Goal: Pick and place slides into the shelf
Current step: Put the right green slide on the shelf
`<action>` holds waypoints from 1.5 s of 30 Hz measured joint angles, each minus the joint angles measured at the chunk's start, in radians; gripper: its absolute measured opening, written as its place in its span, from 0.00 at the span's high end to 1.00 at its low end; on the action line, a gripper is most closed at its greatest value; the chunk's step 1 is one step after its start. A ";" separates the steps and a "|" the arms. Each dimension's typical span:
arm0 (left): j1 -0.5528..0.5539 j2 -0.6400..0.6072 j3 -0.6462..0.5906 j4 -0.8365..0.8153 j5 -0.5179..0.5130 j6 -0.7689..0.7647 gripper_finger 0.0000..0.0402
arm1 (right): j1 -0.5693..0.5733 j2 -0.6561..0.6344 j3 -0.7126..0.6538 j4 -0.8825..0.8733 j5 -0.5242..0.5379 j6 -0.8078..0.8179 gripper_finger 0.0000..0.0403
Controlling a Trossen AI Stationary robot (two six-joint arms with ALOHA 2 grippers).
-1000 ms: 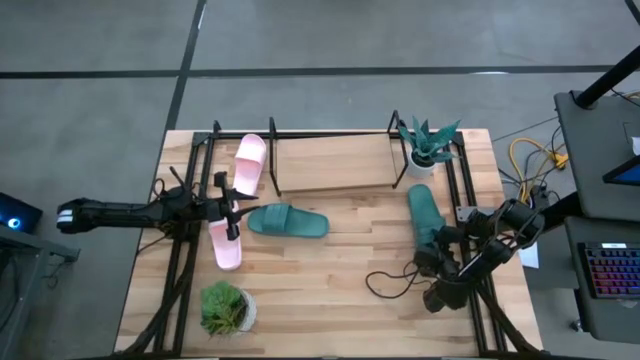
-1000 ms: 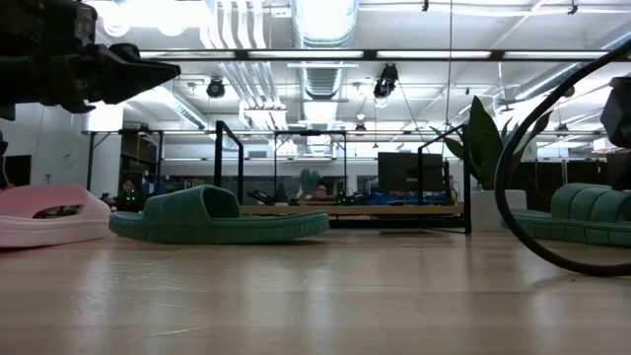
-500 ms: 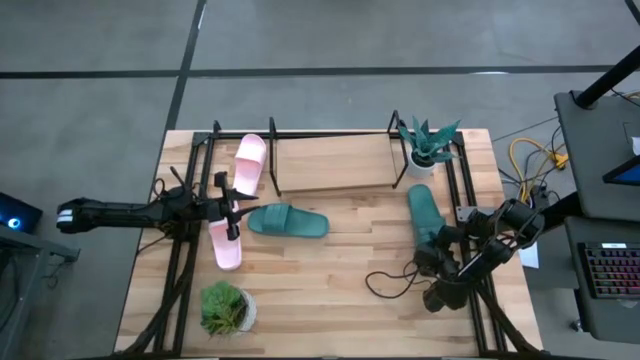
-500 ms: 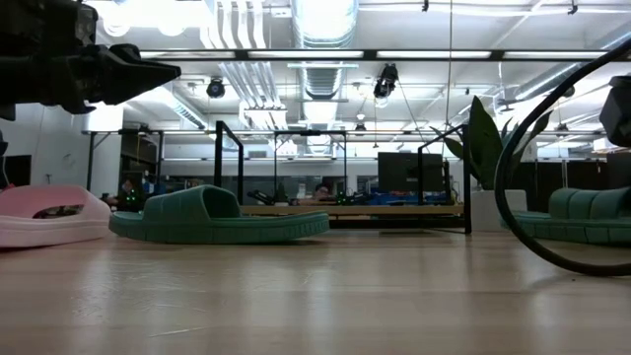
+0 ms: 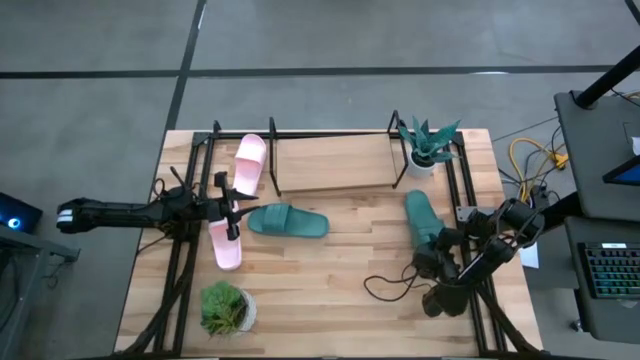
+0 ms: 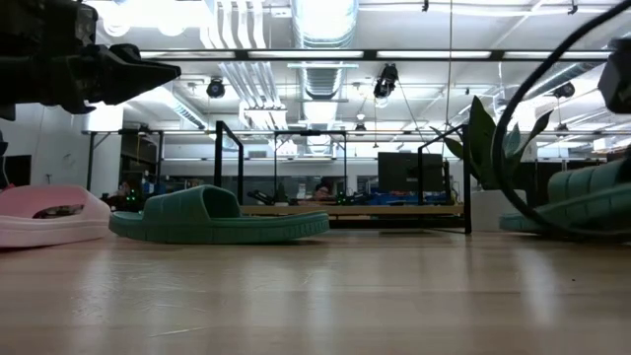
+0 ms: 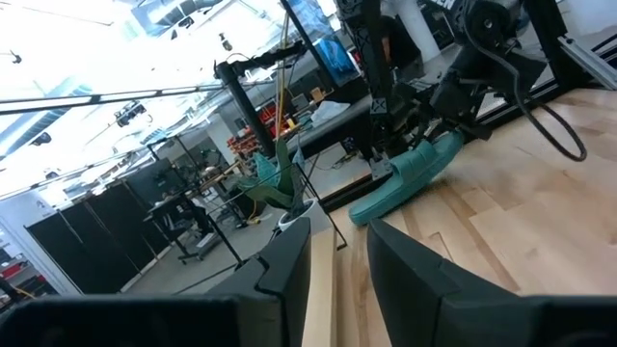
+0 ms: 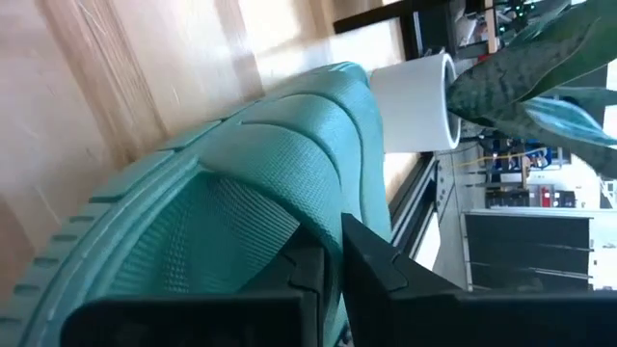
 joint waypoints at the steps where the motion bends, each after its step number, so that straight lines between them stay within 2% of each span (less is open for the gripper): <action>1: 0.000 0.000 0.000 0.000 0.000 0.000 0.77 | 0.000 0.000 0.012 -0.012 0.001 0.000 0.97; 7: 0.000 0.000 0.000 0.000 0.000 0.000 0.77 | 0.000 0.000 0.071 -0.066 0.034 0.000 0.97; 21: 0.000 0.000 0.000 0.000 0.000 0.000 0.77 | -0.006 -0.022 0.158 -0.068 0.067 -0.078 0.97; 36: 0.000 0.000 0.000 0.000 0.000 0.000 0.77 | -0.038 -0.022 0.285 -0.067 0.238 -0.214 0.97; 45: 0.000 0.000 0.000 0.000 0.000 0.001 0.77 | -0.080 -0.022 0.309 -0.068 0.271 -0.285 0.97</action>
